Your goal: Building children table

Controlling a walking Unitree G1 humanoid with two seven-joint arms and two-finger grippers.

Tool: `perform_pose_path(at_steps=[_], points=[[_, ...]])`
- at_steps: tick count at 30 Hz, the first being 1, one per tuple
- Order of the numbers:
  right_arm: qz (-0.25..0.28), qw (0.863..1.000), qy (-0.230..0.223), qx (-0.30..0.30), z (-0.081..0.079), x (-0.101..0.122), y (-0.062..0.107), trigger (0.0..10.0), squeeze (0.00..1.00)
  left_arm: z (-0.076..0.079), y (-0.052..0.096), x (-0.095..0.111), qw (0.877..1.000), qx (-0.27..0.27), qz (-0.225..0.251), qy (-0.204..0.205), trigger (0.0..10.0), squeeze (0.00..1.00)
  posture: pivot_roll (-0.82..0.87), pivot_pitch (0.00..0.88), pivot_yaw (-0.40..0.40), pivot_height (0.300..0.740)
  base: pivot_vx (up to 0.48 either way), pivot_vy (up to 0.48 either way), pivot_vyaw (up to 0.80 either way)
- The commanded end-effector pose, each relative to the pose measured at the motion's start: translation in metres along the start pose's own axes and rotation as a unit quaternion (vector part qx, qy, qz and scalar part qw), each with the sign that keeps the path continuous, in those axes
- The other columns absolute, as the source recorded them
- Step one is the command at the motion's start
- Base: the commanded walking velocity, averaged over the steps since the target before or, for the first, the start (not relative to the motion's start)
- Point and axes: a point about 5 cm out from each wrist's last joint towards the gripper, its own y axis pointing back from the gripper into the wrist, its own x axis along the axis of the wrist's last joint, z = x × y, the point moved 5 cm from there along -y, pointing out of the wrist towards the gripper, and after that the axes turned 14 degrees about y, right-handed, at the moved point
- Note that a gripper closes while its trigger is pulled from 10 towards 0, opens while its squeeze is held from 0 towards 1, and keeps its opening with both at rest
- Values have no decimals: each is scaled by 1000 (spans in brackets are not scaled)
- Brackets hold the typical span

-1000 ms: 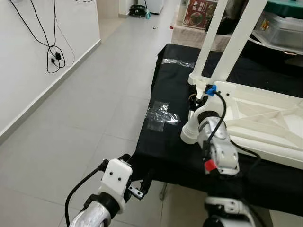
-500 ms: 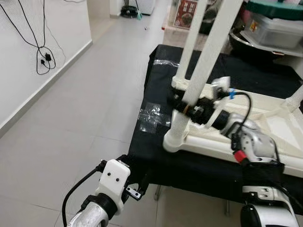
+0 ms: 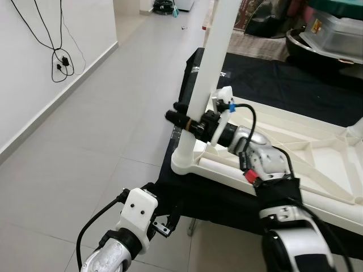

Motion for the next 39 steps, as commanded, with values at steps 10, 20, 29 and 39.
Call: perform_pose_path(at_steps=[10,20,29,39], points=[[-160,833,-18,-529,61,-51,99,0,0,1,1,-1,1000,-3,-4,0,10000,0,136,101,-125,740,0,0,0],[-81,900,-44,-426,24,-30,46,10000,1000,2,2,-3,1000,-1,-4,0,10000,0,131,80,-127,740,0,0,0],[-1,950,-33,-310,59,-1,41,10000,0,3,2,-6,1000,-4,-8,4,10000,0,122,61,-126,740,0,0,0],[37,996,-68,-42,37,17,37,10000,0,3,2,-5,1000,-3,-8,3,10000,0,133,75,-132,740,0,0,0]])
